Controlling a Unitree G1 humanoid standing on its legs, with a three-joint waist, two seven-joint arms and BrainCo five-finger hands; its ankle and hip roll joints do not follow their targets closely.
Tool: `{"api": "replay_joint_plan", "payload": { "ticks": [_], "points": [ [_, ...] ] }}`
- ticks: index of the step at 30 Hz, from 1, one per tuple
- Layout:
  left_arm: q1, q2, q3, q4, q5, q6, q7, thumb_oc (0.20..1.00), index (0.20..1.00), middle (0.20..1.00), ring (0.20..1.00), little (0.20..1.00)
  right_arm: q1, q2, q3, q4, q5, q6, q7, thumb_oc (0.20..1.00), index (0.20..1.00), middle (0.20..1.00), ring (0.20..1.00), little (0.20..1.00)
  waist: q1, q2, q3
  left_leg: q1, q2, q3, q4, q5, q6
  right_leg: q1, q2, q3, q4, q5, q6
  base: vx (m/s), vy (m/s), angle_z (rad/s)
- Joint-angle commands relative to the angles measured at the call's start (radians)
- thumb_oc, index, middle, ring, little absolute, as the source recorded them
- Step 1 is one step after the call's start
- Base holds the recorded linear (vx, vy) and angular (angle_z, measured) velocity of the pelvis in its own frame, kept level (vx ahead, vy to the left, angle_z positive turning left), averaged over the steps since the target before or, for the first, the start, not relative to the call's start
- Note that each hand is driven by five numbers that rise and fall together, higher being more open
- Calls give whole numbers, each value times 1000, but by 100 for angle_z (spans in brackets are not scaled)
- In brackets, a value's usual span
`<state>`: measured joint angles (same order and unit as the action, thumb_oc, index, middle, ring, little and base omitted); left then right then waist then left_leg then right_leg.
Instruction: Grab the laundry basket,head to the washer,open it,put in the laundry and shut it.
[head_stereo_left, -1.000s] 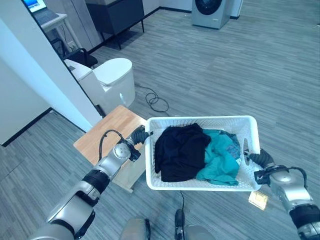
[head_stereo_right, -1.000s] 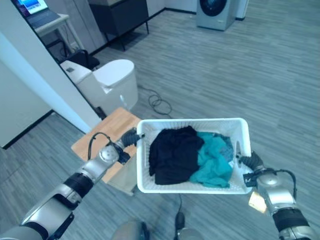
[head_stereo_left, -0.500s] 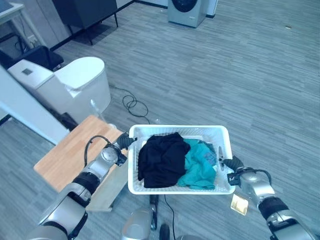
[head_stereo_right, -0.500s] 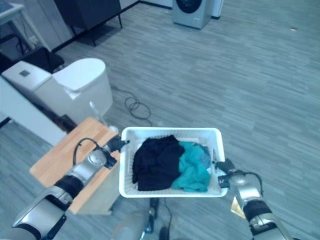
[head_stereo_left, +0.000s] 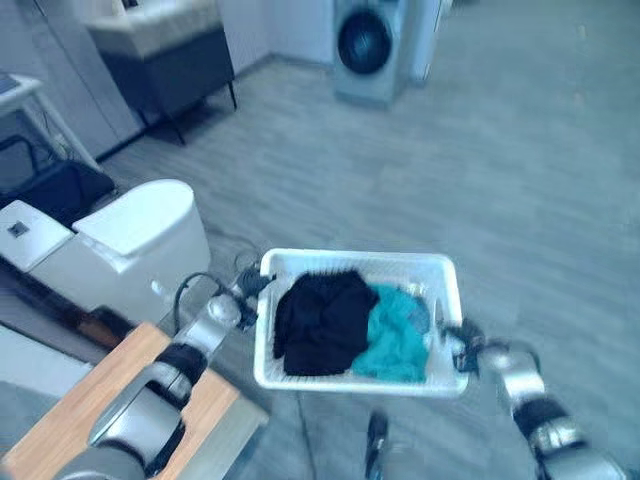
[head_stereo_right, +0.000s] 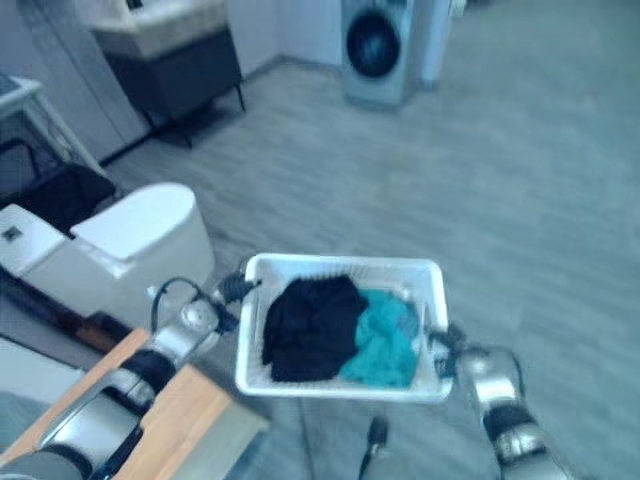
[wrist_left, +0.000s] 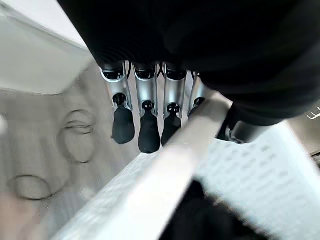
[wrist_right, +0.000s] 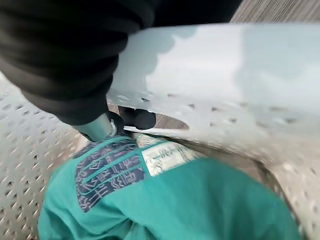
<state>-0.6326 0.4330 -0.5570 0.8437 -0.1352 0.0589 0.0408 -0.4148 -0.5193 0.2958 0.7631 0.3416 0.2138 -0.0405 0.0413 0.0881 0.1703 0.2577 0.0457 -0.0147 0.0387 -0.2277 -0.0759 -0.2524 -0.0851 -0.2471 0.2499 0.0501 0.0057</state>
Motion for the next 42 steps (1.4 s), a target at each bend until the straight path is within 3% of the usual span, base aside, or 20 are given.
{"api": "replay_joint_plan", "payload": {
  "ticks": [1,2,4,7,10,12,13,14,16,22,24,25,27,28,30,32,34,35,36,42],
  "points": [
    [-66,108,27,26,18,-26,35,200,200,200,200,200,-60,-20,-19,-108,41,-80,92,200,200,200,200,200,-9,-90,-20,-46,-90,3,-47,67,65,79,-143,92,-226,108,194,396,-267,-21],
    [-67,105,27,28,13,-26,33,200,200,200,200,200,-54,-18,-15,-122,38,-78,94,200,200,200,200,200,-16,-95,-31,-36,-74,-4,-24,44,52,91,-140,88,-214,109,188,594,-522,-1],
    [-97,101,2,28,-13,-26,37,200,200,200,200,200,-65,-49,5,-142,54,-85,78,200,200,200,200,200,-48,-90,-29,-169,19,-17,394,163,-1,161,-86,50,-150,23,111,508,-590,52],
    [-115,112,-10,-25,-39,-16,36,200,200,200,200,200,-61,-65,-1,-145,105,-91,43,200,200,200,200,200,-20,-120,31,-434,78,28,869,304,29,307,-1,49,-185,-56,5,288,-490,71],
    [-130,90,-19,-26,-43,-8,30,200,200,200,200,200,-31,-66,-12,-173,109,-86,35,200,200,200,200,200,8,-104,42,-541,-3,29,774,261,30,370,31,76,-212,-86,3,373,-159,-9],
    [-135,93,-15,-22,-39,-9,31,200,200,200,200,200,-9,-58,-20,-196,105,-91,37,200,200,200,200,200,36,-92,37,-558,-71,13,576,269,35,392,58,99,-212,-115,9,317,-12,1],
    [-135,93,-15,-22,-39,-9,31,200,200,200,200,200,-9,-58,-21,-196,105,-91,37,200,200,200,200,200,36,-96,36,-556,-74,15,566,277,35,390,54,99,-212,-114,10,447,39,-39],
    [-136,96,-13,-24,-45,-11,32,200,200,200,200,200,-2,-47,-20,-194,105,-103,37,200,200,200,200,200,60,-74,24,-553,-77,-21,272,305,25,420,84,109,-214,-155,21,468,39,-41],
    [-133,88,-16,-25,-55,-16,34,200,200,200,200,200,-1,-36,-23,-174,107,-118,25,200,200,200,200,200,71,-71,27,-561,-46,-1,92,363,11,459,93,105,-210,-189,24,539,31,-50],
    [-121,105,-12,-36,-64,-19,29,200,200,200,200,200,-6,3,-25,-158,104,-120,24,200,200,200,200,200,91,-78,-6,-550,-6,127,8,390,27,549,95,124,-180,-274,49,463,97,-31],
    [-118,129,-14,-40,-57,-26,27,200,200,200,200,200,1,32,-31,-167,92,-126,33,200,200,200,200,200,106,-107,-42,-507,-45,155,91,338,89,504,40,134,83,-170,124,557,217,-5],
    [-118,129,-14,-40,-57,-26,27,200,200,200,200,200,0,32,-31,-167,91,-126,33,200,200,200,200,200,109,-105,-45,-510,-41,157,90,339,89,499,43,137,83,-168,123,358,171,-8],
    [-116,137,-22,-63,-49,-26,22,200,200,200,200,200,4,33,-38,-169,83,-120,39,200,200,200,200,200,105,-107,-42,-483,-50,171,103,313,113,445,11,133,221,-57,168,256,164,-50],
    [-112,136,-28,-81,-46,-24,23,200,200,200,200,200,7,38,-46,-176,75,-117,38,200,200,200,200,200,80,-82,-22,-435,-37,180,108,290,131,356,-21,101,453,56,190,334,251,-14],
    [-123,121,-34,-67,-40,-20,32,200,200,200,200,200,-4,39,-52,-161,66,-117,36,200,200,200,200,200,42,-41,-3,-335,-33,167,76,248,143,227,-78,26,575,37,181,559,266,41],
    [-134,110,-38,-63,-40,-20,33,200,200,200,200,200,-9,31,-52,-152,70,-117,36,200,200,200,200,200,19,-44,9,-304,-55,135,63,241,142,184,-70,27,544,-6,163,365,26,53],
    [-149,87,-51,-57,-36,-24,26,200,200,200,200,200,-1,-3,-67,-149,78,-117,32,200,200,200,200,200,-36,-65,14,-244,-104,76,44,217,125,127,-3,84,272,-53,138,450,-83,88],
    [-149,86,-51,-56,-36,-24,26,200,200,200,200,200,0,-4,-67,-149,78,-117,32,200,200,200,200,200,-39,-63,16,-239,-102,72,44,214,124,137,-1,80,264,-54,138,610,-143,168],
    [-159,71,-47,-45,-34,-28,29,200,200,200,200,200,-5,-15,-69,-146,82,-117,26,200,200,200,200,200,-62,-74,12,-184,-110,43,22,172,102,70,-23,107,29,-54,134,501,-133,159],
    [-161,55,-29,-4,-4,-31,42,200,200,200,200,200,-26,-21,-68,-128,70,-108,32,200,200,200,200,200,-97,-75,17,-48,-112,19,13,63,78,-9,-114,43,-279,91,196,450,-135,59]
  ]
}}
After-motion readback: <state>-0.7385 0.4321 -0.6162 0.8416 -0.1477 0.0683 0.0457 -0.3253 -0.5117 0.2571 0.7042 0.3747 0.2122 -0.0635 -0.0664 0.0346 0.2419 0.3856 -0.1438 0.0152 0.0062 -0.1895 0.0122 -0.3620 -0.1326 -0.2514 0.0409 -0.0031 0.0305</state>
